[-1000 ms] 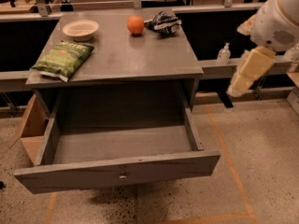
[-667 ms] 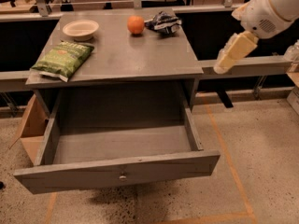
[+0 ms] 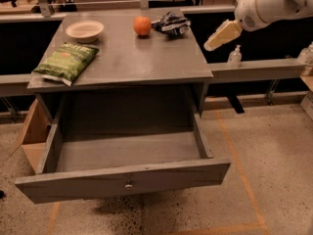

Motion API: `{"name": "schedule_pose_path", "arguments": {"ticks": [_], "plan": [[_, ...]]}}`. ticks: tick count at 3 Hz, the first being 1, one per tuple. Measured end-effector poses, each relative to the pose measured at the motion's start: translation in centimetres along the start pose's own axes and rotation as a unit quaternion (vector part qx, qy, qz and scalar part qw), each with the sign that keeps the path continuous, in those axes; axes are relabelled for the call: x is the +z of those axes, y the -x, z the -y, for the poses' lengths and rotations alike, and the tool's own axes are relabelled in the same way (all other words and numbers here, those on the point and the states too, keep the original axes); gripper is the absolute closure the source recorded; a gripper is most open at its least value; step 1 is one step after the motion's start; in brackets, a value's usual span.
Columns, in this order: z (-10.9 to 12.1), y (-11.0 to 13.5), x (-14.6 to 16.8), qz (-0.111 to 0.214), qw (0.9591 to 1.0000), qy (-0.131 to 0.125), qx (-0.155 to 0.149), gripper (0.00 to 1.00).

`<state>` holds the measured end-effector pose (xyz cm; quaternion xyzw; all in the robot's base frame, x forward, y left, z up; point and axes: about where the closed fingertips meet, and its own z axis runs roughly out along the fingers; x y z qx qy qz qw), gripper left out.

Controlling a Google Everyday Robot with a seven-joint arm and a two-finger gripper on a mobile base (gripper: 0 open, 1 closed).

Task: Place blue chip bag into top drawer

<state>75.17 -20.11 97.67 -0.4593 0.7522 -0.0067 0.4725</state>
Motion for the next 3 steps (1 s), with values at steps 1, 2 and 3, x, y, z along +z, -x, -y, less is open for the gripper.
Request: {"name": "schedule_pose_path", "arguments": {"ticks": [1,2,3], "plan": [[2.2,-0.3,4.7,-0.009,0.9976,-0.034,0.059,0.0],[2.1,-0.3,4.7,-0.009,0.9977,-0.034,0.058,0.0],[2.6,0.5,6.4,0.009,0.996,-0.051,0.072,0.0]]}}
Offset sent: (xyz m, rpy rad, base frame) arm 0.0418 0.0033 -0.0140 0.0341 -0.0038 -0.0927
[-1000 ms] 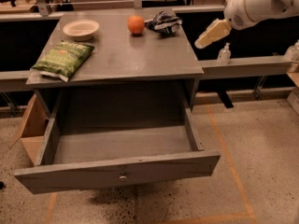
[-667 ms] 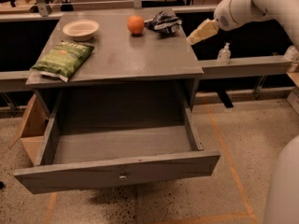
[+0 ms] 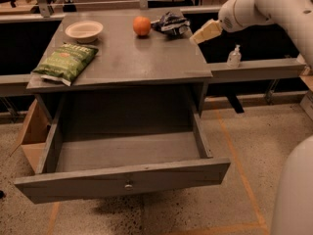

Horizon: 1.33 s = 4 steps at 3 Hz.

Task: Place blue chip bag into top drawer

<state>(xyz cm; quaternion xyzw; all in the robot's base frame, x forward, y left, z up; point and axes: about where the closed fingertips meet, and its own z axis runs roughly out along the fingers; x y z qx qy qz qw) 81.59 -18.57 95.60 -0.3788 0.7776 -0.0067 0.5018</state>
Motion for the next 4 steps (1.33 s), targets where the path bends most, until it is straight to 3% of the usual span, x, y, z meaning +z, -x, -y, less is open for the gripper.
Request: {"name": "schedule_pose_path", "arguments": {"ticks": [1,2,4], "plan": [[0.7,1.6,3.5,0.037,0.9987,-0.026,0.024,0.0],[1.4,2.2,6.0,0.052,0.9963,-0.044,0.052,0.0],[3.5,1.5,10.8,0.067,0.9844,-0.082,0.141,0.0]]}}
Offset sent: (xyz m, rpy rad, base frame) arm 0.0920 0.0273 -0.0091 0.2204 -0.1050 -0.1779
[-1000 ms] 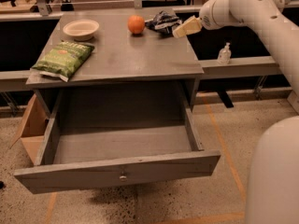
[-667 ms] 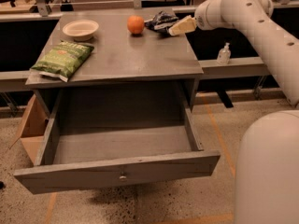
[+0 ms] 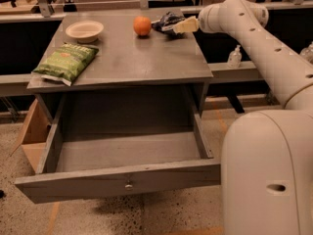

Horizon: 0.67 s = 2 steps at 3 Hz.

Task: Place blue chip bag into top drawer

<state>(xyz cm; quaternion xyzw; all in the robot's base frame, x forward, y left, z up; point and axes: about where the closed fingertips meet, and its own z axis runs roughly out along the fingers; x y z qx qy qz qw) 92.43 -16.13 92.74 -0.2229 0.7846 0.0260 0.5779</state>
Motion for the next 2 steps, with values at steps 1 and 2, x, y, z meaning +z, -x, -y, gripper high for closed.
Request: {"name": "schedule_pose_path", "arguments": {"ticks": [1,2], "plan": [[-0.1,-0.5,3.2,0.008,0.9997,-0.01,0.021,0.0],[-1.2,-0.9,6.9,0.019,0.9992,-0.007,0.034,0.02]]}}
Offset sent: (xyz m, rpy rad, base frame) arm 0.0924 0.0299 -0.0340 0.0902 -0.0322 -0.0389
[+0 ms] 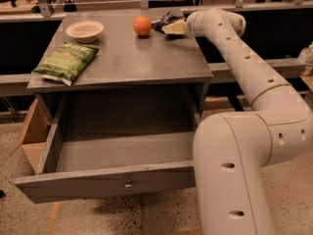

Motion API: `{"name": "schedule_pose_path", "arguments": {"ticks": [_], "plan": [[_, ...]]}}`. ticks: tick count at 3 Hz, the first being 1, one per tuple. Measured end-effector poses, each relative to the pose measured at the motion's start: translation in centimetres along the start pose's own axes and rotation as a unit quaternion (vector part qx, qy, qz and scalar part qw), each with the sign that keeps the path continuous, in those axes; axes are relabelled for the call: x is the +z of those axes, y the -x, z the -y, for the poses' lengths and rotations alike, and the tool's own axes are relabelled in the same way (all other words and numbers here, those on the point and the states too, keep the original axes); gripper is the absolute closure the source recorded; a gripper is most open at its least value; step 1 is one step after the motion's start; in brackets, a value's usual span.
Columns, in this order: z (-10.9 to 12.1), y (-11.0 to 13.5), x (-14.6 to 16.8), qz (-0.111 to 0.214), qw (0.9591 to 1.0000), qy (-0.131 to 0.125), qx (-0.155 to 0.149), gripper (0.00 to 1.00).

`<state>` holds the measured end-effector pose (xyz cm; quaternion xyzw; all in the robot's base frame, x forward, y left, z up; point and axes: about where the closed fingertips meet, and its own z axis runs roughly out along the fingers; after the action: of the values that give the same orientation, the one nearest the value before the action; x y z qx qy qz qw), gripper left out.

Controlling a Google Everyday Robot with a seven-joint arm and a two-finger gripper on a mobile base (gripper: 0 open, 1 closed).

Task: Place blue chip bag into top drawer

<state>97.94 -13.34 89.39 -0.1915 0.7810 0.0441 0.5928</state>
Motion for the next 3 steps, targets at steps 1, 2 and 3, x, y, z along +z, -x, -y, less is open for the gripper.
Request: {"name": "schedule_pose_path", "arguments": {"ticks": [1,2,3], "plan": [[-1.0,0.1,1.9,0.014,0.9998,0.01,0.005,0.24],[-1.5,0.4,2.7,0.024,0.9995,0.016,0.008,0.47],[-1.7,0.5,3.0,0.025,0.9995,0.017,0.005,0.7]]}}
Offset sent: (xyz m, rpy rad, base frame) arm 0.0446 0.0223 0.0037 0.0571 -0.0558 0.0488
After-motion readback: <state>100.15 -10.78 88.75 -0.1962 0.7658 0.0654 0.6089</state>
